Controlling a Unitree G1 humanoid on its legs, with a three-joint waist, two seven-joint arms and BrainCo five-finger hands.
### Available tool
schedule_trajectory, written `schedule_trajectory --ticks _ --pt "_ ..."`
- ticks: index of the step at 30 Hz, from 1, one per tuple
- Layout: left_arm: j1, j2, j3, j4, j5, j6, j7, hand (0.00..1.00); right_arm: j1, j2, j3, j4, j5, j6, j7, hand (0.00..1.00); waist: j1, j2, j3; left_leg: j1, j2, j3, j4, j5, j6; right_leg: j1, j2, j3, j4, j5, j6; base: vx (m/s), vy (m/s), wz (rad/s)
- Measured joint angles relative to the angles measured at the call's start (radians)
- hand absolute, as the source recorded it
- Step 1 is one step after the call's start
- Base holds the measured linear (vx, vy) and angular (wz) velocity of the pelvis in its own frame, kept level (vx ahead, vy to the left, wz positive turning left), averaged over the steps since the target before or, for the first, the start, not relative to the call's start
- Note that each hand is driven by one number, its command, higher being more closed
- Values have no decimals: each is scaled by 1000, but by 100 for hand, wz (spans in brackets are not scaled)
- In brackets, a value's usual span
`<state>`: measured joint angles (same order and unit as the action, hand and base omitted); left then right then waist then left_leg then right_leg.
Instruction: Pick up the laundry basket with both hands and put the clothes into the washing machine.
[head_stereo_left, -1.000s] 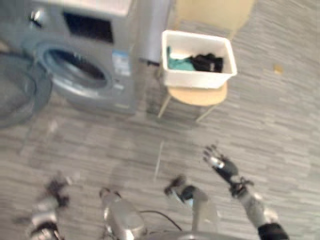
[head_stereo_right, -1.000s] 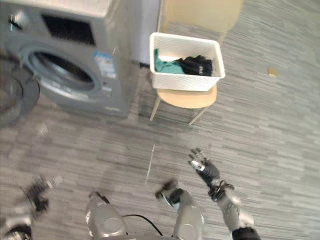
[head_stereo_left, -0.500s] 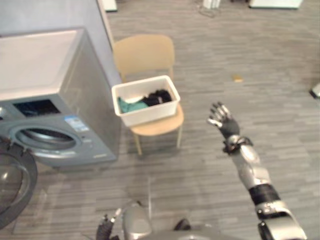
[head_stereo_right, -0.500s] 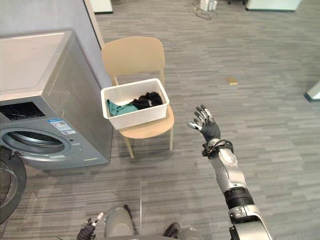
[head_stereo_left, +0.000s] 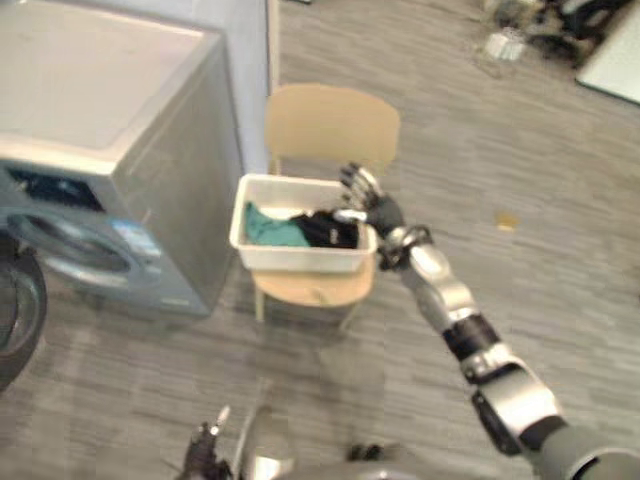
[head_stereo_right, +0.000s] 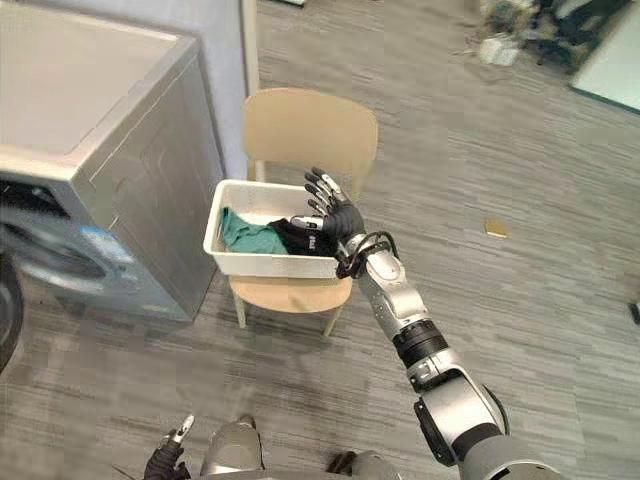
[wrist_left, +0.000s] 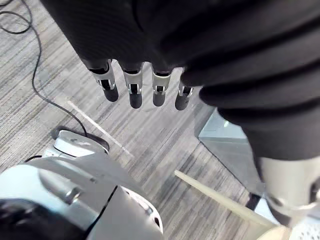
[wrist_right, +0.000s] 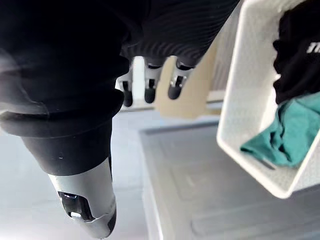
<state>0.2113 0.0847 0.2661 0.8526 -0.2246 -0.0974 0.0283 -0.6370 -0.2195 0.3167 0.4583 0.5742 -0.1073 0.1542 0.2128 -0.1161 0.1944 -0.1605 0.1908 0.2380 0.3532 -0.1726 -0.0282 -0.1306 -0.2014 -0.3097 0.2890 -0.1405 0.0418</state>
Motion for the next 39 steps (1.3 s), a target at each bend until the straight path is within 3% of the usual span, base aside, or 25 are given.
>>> schedule_trajectory --ticks 1,2,4,6,8,9,13,15,16,17,19,21,22,24,25,26,28,30,32,35,36,39 --pt "-6 10 1 -2 1 0 0 0 0 -2 0 0 -10 1 -2 0 2 -10 8 -17 -9 -24 20 -8 -18 2 -6 28 -37 65 44 165 -439 115" --pt "-22 8 0 -6 3 0 7 0 3 -14 8 1 -29 4 -4 0 6 27 33 -40 15 -94 61 -8 -39 37 27 -13 -39 58 71 109 -349 84" --pt "-39 2 3 -22 5 -2 18 0 1 -46 39 -35 -36 5 -8 0 14 52 34 -113 66 -182 79 11 -67 45 91 -97 -73 52 39 64 -304 82" --pt "-58 0 4 -25 4 -3 19 0 1 -80 47 -49 -64 2 -12 0 18 35 60 -130 102 -158 60 52 -82 65 110 -161 -84 42 18 56 -219 81" --pt "-50 -10 3 -26 5 1 18 0 1 -96 55 -51 -123 1 -21 0 22 3 83 -117 133 -44 54 79 -42 101 111 -200 -108 38 10 61 -161 60" --pt "-47 -14 5 -27 4 1 18 0 -1 -100 58 -51 -147 0 -22 0 23 0 84 -112 138 -23 49 79 -41 110 115 -207 -117 38 10 45 -81 33" --pt "-39 6 10 -52 23 -11 20 0 -149 -101 108 75 -270 -5 -46 0 32 -17 97 -115 128 -43 -9 101 -70 118 129 -231 -166 60 6 12 -13 18" --pt "-42 16 9 -71 22 -24 21 0 -220 -106 99 162 -293 -4 -70 0 31 -20 113 -119 106 -55 -51 130 -67 130 122 -271 -190 68 9 -17 6 67" --pt "-48 26 10 -71 19 -24 24 0 -256 -115 83 218 -316 -4 -89 0 27 -17 119 -131 110 5 -78 129 -52 132 105 -320 -197 69 12 -3 73 113" --pt "-49 25 -2 -72 18 -23 26 0 -264 -146 71 256 -341 -2 -94 0 17 -11 121 -133 123 94 -89 141 -41 140 82 -370 -202 68 36 26 102 123" --pt "-55 22 -36 -76 19 -22 23 0 -264 -188 32 320 -397 10 -102 0 23 -2 124 -155 82 93 -86 162 -32 140 37 -414 -178 60 68 106 213 96" --pt "-55 20 -64 -76 20 -20 17 0 -265 -193 -28 389 -442 34 -122 0 34 12 137 -186 48 72 20 83 -7 136 -47 -433 -59 16 110 169 312 54" --pt "-54 18 -68 -76 21 -19 16 0 -265 -193 -38 402 -459 41 -128 0 42 21 143 -188 45 71 56 52 2 132 -77 -427 -5 6 107 169 307 11" --pt "-55 32 -59 -84 22 -19 15 0 -304 -189 -45 476 -522 51 -130 0 66 46 162 -173 41 83 155 -36 34 58 -186 -386 275 6 3 146 283 -10" --pt "-55 40 -57 -92 22 -20 16 0 -322 -188 -45 500 -538 52 -130 0 72 52 175 -153 41 88 158 -49 40 34 -204 -367 334 8 -23 132 223 -14" --pt "-56 54 -50 -102 20 -20 19 0 -356 -182 -46 536 -551 56 -130 0 75 58 192 -123 41 91 150 -59 47 -1 -204 -337 399 -20 -17 124 172 -8" --pt "-56 72 -18 -107 -6 -20 22 0 -387 -169 -46 543 -570 69 -131 0 74 62 202 -82 37 108 111 -58 46 -47 -175 -351 371 -34 -12 150 134 -11" --pt "-56 76 2 -106 -24 -19 27 0 -400 -150 -49 543 -590 72 -131 0 75 63 204 -38 21 131 67 -56 43 -78 -125 -372 231 -28 -8 115 40 -17" --pt "-72 76 10 -108 -45 -20 28 0 -404 -149 -60 543 -628 79 -132 0 64 63 204 -27 4 137 50 -55 41 -113 -84 -392 38 34 -21 132 -20 10" --pt "-94 78 6 -107 -49 -21 21 0 -402 -149 -69 543 -665 97 -131 0 19 63 204 -36 1 82 95 -70 15 -114 -52 -319 -57 207 -61 200 -132 48" --pt "-99 70 2 -106 -49 -21 20 0 -400 -153 -70 535 -668 96 -131 0 19 73 209 -38 17 61 116 -75 8 -109 -39 -312 -32 202 -70 184 -190 15" --pt "-98 47 3 -105 -50 -21 16 0 -359 -153 -71 498 -705 97 -130 0 12 86 216 -88 98 14 288 -74 9 -77 4 -335 35 105 -82 183 -222 7"
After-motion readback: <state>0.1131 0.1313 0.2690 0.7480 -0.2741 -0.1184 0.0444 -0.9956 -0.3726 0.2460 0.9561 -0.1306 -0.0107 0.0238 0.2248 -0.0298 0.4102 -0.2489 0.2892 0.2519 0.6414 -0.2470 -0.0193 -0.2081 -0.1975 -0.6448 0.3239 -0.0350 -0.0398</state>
